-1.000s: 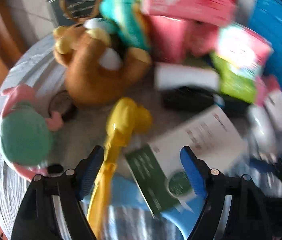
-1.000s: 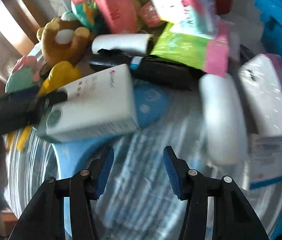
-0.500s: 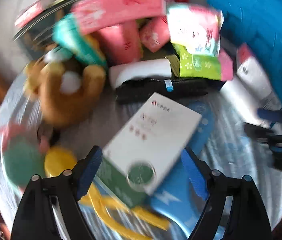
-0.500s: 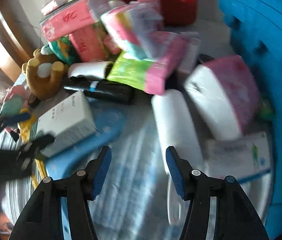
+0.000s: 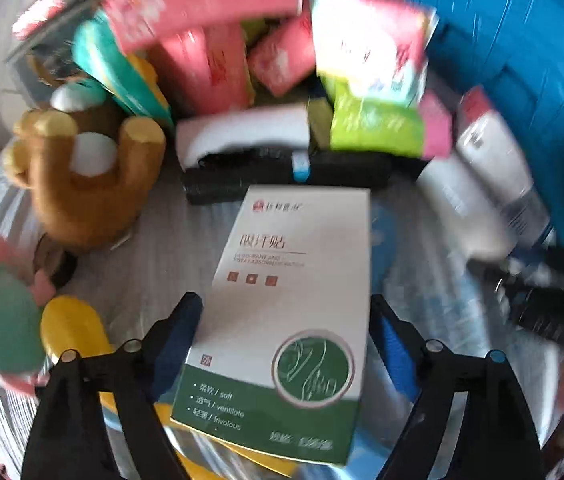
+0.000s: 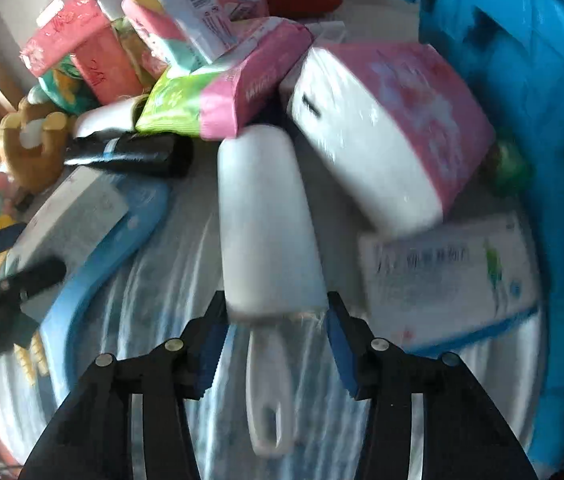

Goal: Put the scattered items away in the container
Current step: 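Grasp the white lint roller with the right tool while the left tool grasps the white-green box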

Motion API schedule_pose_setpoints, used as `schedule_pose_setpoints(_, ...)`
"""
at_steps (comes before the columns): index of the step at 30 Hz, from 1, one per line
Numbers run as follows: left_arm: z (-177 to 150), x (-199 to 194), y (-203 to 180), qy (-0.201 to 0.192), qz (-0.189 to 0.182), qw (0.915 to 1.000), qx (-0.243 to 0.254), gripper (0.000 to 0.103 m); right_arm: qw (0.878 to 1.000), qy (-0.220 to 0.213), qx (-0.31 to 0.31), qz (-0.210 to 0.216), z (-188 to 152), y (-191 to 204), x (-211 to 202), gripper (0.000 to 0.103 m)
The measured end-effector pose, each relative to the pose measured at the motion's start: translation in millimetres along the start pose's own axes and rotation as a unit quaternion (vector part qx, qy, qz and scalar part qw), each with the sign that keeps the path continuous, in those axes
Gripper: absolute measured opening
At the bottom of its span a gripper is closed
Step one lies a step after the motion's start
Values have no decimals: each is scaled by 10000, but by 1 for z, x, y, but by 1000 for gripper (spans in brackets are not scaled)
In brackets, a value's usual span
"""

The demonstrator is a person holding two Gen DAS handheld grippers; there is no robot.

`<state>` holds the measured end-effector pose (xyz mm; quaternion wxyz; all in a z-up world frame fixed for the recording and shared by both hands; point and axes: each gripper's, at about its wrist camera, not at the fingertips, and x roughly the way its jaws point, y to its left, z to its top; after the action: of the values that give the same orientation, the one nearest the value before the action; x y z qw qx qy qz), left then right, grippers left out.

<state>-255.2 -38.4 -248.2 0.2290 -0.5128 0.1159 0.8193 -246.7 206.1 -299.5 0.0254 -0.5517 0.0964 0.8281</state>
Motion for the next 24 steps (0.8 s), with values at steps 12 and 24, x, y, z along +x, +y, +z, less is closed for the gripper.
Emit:
schedule_pose_setpoints(12,-23,12,-17,236,2,9956,-910,81,9987,-418,-268,-93,0,-1,-49,70)
schedule_pose_setpoints(24,-49,-9,-69,-12,215,9964,-819,76,9990,126,-252,336,-33,-16,-27,46)
